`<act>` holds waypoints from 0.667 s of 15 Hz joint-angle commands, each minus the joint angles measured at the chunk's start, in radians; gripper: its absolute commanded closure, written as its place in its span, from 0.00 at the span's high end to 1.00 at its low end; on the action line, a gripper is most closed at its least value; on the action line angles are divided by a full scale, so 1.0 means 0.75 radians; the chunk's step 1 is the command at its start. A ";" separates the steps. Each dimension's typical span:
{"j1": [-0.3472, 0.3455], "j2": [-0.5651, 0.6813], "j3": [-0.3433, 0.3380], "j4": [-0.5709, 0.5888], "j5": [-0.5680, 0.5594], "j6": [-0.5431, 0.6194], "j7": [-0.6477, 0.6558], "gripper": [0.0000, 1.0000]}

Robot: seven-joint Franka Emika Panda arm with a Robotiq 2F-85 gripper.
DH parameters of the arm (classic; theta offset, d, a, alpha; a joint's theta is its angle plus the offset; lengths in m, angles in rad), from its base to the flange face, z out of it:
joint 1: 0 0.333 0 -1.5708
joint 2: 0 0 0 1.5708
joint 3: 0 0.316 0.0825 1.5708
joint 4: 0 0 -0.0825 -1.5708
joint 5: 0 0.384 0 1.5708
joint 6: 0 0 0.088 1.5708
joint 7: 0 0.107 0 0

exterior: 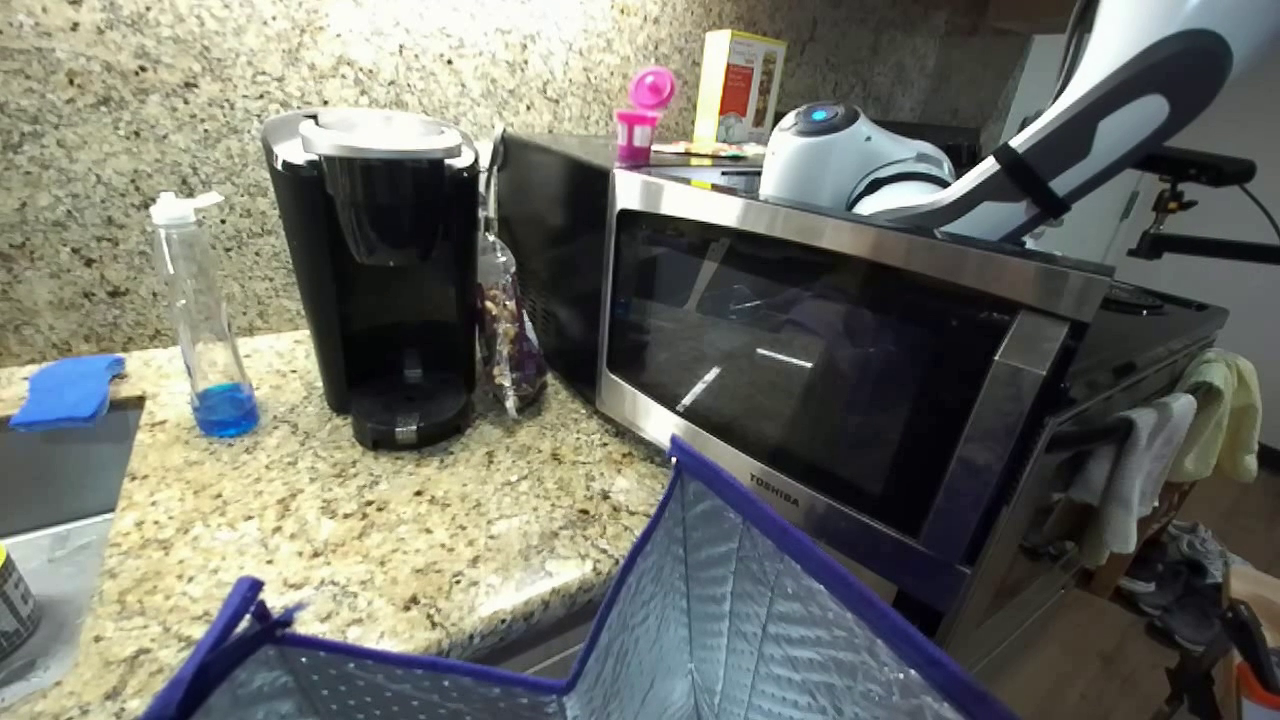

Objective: Move the Coke bottle away from the microwave

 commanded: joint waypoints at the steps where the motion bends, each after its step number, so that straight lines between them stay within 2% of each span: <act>1: -0.005 -0.016 0.005 -0.013 0.002 0.003 -0.009 0.11; 4: -0.025 -0.096 0.015 -0.094 0.035 0.057 0.000 0.11; 10: -0.041 -0.405 -0.016 -0.446 0.111 0.250 0.170 0.11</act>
